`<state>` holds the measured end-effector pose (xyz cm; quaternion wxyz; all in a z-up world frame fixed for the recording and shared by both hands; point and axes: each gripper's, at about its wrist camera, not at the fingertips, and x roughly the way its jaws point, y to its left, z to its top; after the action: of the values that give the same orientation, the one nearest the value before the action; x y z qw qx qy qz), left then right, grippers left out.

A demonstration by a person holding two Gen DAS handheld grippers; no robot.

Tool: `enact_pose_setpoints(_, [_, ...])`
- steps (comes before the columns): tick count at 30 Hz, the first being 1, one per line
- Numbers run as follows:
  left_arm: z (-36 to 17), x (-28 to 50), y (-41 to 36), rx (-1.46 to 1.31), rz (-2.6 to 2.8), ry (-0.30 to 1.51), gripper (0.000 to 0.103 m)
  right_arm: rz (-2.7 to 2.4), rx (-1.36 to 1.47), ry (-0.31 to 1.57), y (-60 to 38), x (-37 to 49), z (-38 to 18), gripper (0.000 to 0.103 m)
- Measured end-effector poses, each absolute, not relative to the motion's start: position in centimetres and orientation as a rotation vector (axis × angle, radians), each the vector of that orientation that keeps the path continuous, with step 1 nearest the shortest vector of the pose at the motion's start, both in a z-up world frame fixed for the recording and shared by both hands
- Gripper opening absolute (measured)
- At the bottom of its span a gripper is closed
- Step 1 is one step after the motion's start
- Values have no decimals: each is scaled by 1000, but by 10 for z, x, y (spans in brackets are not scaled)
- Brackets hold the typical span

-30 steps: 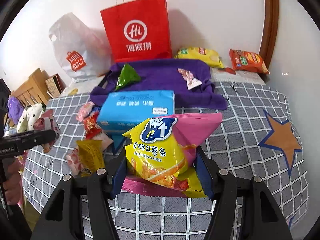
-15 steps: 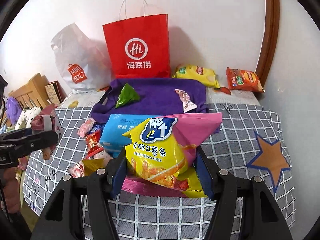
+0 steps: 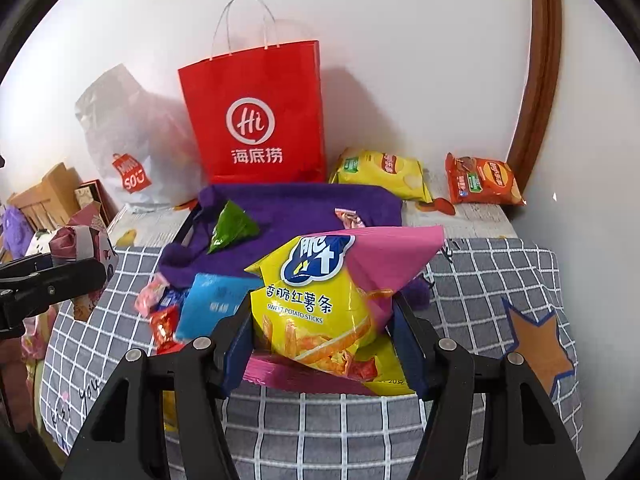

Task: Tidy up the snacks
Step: 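Carry the pink bag and yellow potato stick bag over the purple towel with both tools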

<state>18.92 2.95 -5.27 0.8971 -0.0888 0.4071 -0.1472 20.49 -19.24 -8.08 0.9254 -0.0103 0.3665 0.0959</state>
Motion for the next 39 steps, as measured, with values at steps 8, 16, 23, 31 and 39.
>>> enact_pose_setpoints(8, [-60,222,27,-195,-304,864,72,204,-10,752,-190,234,-83,62])
enact_pose_setpoints(16, [-62,250,28,-178,-289,868,72,202,-4,744,-187,266,-90,62])
enact_pose_setpoints(23, [-63,279,32,-162,-265,869,72,190,-2,733,-185,298,-95,62])
enact_pose_setpoints(31, [-76,316,34,-166,-245,888,72,188,8,738,-186,332,-103,62])
enact_pose_setpoints(39, [-94,343,41,-188,-227,910,72,192,9,733,-183,371,-107,62])
